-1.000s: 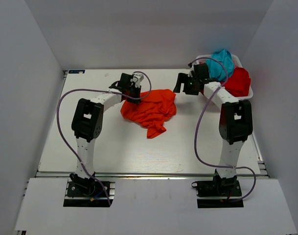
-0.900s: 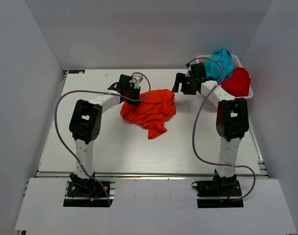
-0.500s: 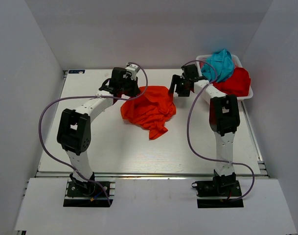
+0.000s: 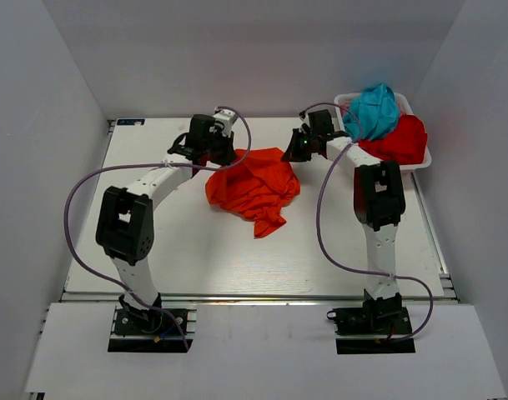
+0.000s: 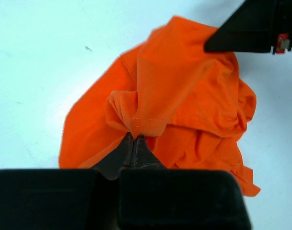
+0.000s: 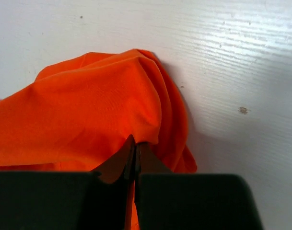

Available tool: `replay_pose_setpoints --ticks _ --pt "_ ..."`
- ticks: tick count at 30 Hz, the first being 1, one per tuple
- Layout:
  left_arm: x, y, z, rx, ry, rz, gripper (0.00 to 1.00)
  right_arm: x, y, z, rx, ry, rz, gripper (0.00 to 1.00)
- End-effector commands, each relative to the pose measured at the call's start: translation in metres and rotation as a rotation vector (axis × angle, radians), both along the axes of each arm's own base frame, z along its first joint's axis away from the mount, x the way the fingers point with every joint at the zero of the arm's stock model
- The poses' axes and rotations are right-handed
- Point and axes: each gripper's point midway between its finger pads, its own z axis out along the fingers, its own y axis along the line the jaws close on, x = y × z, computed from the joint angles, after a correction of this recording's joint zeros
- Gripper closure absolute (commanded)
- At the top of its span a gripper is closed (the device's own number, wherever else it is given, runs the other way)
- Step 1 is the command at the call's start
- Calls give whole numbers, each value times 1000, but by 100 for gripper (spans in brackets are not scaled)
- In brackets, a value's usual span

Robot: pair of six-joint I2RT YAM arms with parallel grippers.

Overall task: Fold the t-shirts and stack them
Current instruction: Flatten out the tshirt

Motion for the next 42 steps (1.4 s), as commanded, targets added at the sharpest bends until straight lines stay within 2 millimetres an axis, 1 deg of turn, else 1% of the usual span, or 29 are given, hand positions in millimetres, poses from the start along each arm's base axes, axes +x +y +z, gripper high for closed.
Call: replay_pose_setpoints --ticks 1,2,4,5,6,7,8,9,11,12,14,15,16,18,19,20,21,23,24,25,27,28,30,33,34,35,38,40,42 --pt "9 9 92 -17 -193 39 100 19 0 113 6 -287 41 100" --pt "11 11 104 -15 -222 46 100 15 -4 157 5 -378 38 100" --pt "12 19 139 -21 -291 92 100 12 -14 182 -31 -445 15 100" --pt "12 22 155 -29 -324 107 100 0 -20 225 -36 -545 23 100" --pt "11 27 163 -25 -343 133 100 -4 -23 236 -44 -574 18 100" --pt "9 31 178 -23 -376 143 100 -12 -28 263 -41 -640 10 100" --pt "8 36 189 -28 -404 163 100 -15 -33 272 -61 -680 13 100" --pt "0 42 218 -50 -462 183 100 -26 -37 299 -53 -739 8 100" --pt "-8 50 246 -64 -528 205 100 -38 -46 339 -59 -846 -22 100" --pt "-19 58 273 -83 -581 233 100 -52 -53 369 -68 -929 -22 100" --pt "-30 66 308 -104 -658 244 100 -61 -63 407 -68 -1010 -70 100" --pt "-37 69 321 -105 -690 243 100 -74 -68 430 -76 -1073 -74 100" --pt "-48 74 340 -111 -735 243 100 -80 -71 443 -76 -1106 -78 100" --pt "-64 79 372 -150 -805 242 100 -102 -81 486 -69 -1221 -101 100" --pt "-72 79 382 -156 -832 227 100 -107 -83 493 -73 -1244 -103 100" --pt "-79 81 395 -174 -865 221 100 -120 -88 513 -66 -1298 -118 100" --pt "-94 84 415 -201 -912 210 100 -125 -90 525 -68 -1342 -123 100" --pt "-109 83 434 -221 -963 179 100 -146 -101 551 -83 -1426 -153 100" --pt "-121 88 451 -242 -1007 183 100 -154 -105 564 -78 -1466 -173 100" --pt "-126 90 461 -252 -1027 185 100 -170 -114 580 -94 -1520 -193 100" --pt "-139 91 473 -258 -1057 163 100 -182 -122 595 -103 -1564 -226 100" --pt "-149 96 486 -272 -1087 166 100 -200 -130 610 -121 -1619 -244 100" --pt "-162 99 494 -274 -1111 155 100 -211 -137 620 -127 -1653 -271 100" --pt "-181 107 506 -282 -1150 158 100 -250 -155 643 -129 -1750 -329 100" --pt "-181 108 506 -281 -1150 168 100 -254 -158 645 -130 -1758 -345 100" --pt "-187 111 509 -286 -1161 169 100 -271 -163 652 -127 -1790 -354 100" --pt "-195 116 514 -294 -1176 184 100 -285 -169 657 -117 -1820 -377 100" --pt "-195 116 509 -288 -1165 183 100 -282 -163 650 -116 -1805 -338 100" --pt "-188 114 497 -280 -1149 181 100 -271 -149 634 -109 -1770 -259 100"
